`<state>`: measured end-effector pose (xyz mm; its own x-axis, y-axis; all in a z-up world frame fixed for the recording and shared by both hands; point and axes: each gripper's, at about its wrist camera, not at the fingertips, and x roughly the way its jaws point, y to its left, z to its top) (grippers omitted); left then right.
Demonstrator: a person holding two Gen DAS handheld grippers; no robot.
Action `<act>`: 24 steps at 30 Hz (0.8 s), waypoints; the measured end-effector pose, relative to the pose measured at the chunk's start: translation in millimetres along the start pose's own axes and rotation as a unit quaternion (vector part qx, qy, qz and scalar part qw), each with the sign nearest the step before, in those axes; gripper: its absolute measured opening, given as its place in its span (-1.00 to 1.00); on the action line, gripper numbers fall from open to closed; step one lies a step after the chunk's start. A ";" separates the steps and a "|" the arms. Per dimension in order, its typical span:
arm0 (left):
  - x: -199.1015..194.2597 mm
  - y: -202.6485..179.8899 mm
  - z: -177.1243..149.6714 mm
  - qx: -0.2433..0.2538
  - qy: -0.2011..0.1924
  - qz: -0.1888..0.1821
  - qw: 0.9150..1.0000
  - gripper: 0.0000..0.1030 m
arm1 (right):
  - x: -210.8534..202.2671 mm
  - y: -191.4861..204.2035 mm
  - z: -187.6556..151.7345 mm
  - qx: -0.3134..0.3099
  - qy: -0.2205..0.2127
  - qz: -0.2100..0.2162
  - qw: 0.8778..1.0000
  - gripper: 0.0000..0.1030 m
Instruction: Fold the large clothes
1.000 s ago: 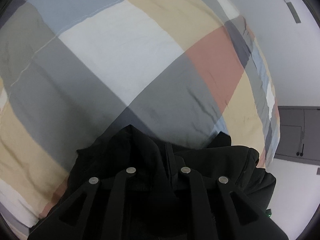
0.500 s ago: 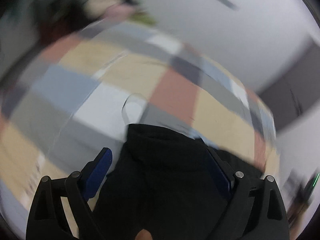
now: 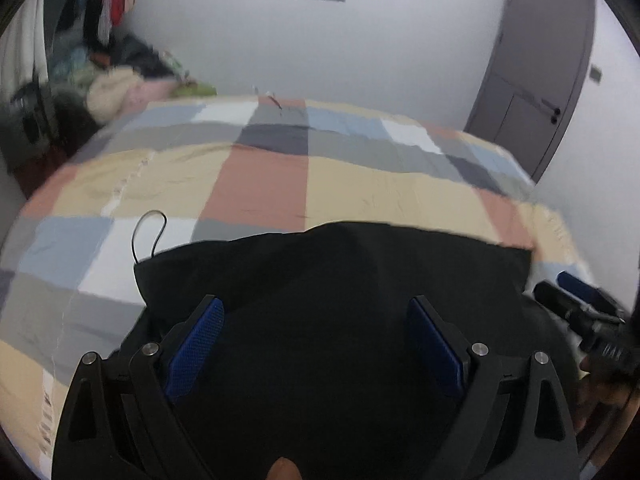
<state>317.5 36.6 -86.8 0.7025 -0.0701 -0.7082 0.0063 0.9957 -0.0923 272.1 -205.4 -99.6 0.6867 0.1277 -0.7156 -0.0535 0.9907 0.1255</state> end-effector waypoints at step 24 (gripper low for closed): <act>64.3 6.5 -32.3 -0.005 0.011 -0.004 1.000 0.88 | 68.5 1.8 -41.5 -0.014 0.007 0.026 1.000 1.00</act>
<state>339.7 36.7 -155.6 0.6866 -0.0801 -0.7226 0.0050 0.9944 -0.1054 289.0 -192.8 -176.9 0.6715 0.1804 -0.7187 -0.1100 0.9834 0.1440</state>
